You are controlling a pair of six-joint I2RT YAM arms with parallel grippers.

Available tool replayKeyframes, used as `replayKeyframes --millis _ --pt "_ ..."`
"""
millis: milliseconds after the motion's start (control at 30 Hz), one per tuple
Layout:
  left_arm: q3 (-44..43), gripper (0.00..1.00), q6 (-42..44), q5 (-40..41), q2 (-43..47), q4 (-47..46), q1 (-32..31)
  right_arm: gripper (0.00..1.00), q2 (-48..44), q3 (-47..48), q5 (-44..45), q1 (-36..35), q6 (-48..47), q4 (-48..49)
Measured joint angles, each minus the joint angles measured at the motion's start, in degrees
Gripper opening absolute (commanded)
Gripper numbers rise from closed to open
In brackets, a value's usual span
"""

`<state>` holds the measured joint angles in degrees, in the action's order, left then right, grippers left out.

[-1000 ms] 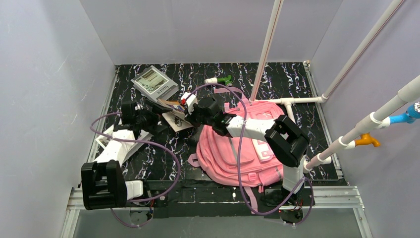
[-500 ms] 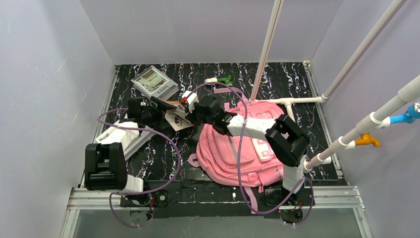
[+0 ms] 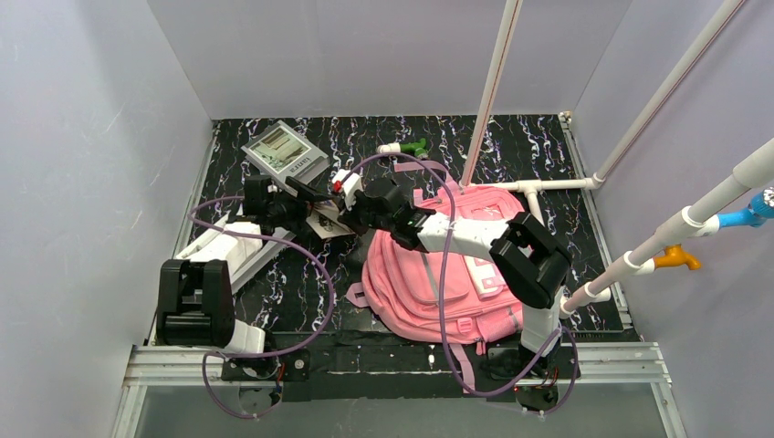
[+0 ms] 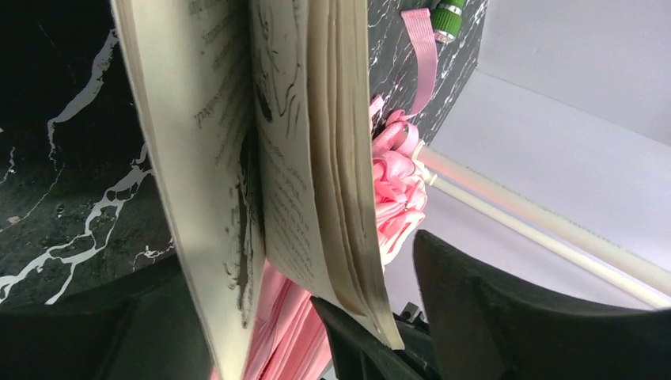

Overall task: Pack the student bag
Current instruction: Pick up the book from the center of the board.

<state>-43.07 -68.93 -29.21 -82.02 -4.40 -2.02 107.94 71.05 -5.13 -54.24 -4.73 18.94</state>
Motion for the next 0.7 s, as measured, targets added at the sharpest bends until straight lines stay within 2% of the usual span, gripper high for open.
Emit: replayKeyframes --millis 100,167,233,333,433,700 --pt "-0.07 0.39 -0.42 -0.39 -0.26 -0.92 -0.13 0.22 0.00 0.04 -0.07 -0.33 0.00 -0.42" --pt "0.02 0.10 -0.50 -0.81 -0.28 -1.97 -0.20 0.32 -0.02 0.59 -0.66 -0.52 0.04 -1.88" --pt "0.46 0.00 -0.55 -1.73 -0.50 -3.54 -0.20 0.46 -0.20 1.31 -1.40 -0.52 0.09 -3.74" --pt "1.51 0.00 0.28 -3.61 -2.16 -6.03 -0.09 0.66 -1.20 2.78 -2.36 -0.37 0.66 -7.74" --pt "2.05 0.00 1.36 -5.97 -3.37 -7.04 -0.09 0.80 -2.51 5.05 -3.39 -0.37 2.73 -13.81" --pt "-1.60 0.00 9.57 -15.89 -3.39 -7.65 -0.09 0.94 -3.65 16.02 -7.98 4.20 11.54 -35.65"
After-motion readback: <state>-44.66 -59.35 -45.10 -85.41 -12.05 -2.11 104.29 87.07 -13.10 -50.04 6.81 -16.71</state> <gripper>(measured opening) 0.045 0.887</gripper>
